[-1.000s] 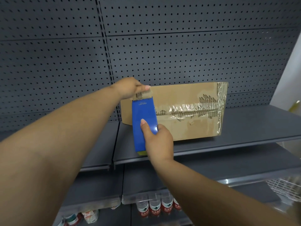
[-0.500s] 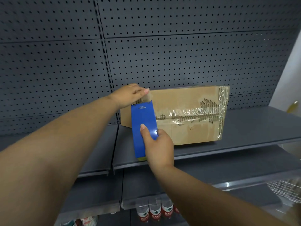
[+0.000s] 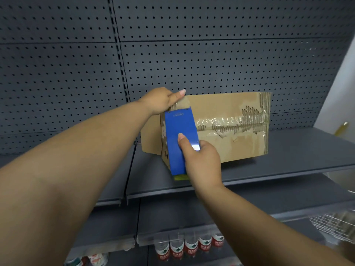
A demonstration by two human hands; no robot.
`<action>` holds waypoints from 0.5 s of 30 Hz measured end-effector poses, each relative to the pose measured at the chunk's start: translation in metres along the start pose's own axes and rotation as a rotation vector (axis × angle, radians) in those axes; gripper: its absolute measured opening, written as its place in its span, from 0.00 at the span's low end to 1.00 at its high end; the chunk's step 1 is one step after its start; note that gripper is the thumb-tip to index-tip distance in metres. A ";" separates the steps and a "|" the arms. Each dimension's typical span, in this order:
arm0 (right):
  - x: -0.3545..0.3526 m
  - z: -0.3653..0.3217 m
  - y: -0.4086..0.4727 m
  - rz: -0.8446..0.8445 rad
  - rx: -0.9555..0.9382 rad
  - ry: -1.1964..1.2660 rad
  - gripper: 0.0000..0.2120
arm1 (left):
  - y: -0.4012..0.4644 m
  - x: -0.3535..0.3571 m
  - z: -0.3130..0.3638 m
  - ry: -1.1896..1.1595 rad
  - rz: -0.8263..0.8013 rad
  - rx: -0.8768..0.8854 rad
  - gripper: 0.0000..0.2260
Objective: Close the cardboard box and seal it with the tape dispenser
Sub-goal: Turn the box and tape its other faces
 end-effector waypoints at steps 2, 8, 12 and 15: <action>0.000 0.001 0.001 -0.013 0.003 -0.018 0.19 | 0.003 0.001 -0.003 -0.010 0.001 -0.018 0.26; 0.003 0.004 -0.001 -0.027 -0.031 -0.089 0.18 | 0.003 0.005 -0.004 -0.011 0.012 -0.060 0.26; 0.004 0.013 -0.011 -0.015 -0.029 -0.090 0.19 | 0.001 0.006 0.000 0.004 0.026 -0.068 0.26; 0.006 0.028 -0.021 -0.032 0.003 -0.101 0.18 | 0.001 0.007 -0.001 -0.003 0.015 -0.071 0.26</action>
Point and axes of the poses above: each hand's wrist, its own y-axis towards the middle knuckle, its own x-axis out of the palm, z = x × y, the point moved 9 cm from there along y, towards the middle knuckle, and after that the axes turned 12 degrees about x, right-handed, at the moved point
